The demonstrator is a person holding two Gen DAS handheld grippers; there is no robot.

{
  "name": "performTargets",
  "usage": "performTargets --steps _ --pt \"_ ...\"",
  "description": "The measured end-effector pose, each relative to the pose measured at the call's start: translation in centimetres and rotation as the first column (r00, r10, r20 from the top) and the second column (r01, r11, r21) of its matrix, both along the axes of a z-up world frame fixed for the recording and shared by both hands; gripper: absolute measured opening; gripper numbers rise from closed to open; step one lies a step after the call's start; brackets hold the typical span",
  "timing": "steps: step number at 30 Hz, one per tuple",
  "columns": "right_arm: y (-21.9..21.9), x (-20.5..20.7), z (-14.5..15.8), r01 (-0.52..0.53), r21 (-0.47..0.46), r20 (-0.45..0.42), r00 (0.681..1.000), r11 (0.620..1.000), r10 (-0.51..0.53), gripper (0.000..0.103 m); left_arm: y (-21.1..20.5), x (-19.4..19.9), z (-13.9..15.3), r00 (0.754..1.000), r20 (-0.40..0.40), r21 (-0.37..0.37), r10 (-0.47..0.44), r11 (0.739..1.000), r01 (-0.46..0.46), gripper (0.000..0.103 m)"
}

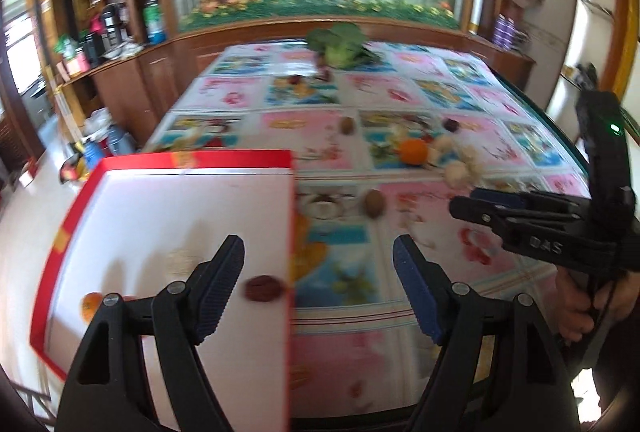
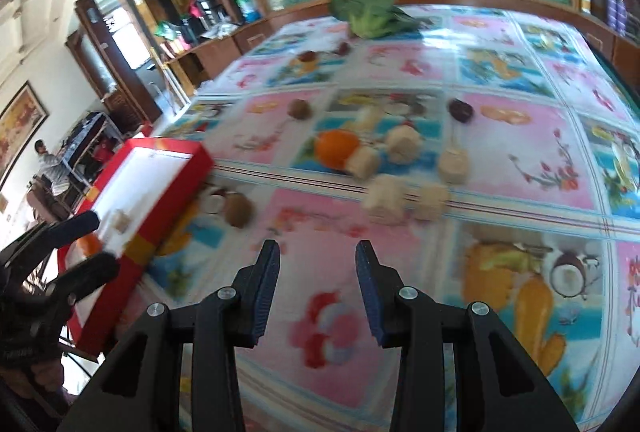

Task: Organize fruits
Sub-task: 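Withdraw both open tools from the tray back over the table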

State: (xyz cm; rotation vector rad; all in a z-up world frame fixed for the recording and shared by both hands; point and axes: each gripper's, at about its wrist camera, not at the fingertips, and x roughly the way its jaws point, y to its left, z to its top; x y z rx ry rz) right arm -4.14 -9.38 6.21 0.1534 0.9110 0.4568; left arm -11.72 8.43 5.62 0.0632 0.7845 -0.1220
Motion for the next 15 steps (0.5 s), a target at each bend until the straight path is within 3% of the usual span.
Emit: performTargets --steps 8,15 --pt "-1.6 1.8 -1.0 0.066 -0.017 -0.033 0.997 0.998 -0.067 0.039 -2.9 1.6 -1.0 0.996 -0.062 -0.010 -0.060 0.998 0.060 0.078" --pt "-1.3 3.3 -0.9 0.062 -0.028 -0.036 0.997 0.998 -0.063 0.039 -4.0 4.2 -2.6 0.989 -0.124 -0.012 -0.074 0.997 0.073 0.078"
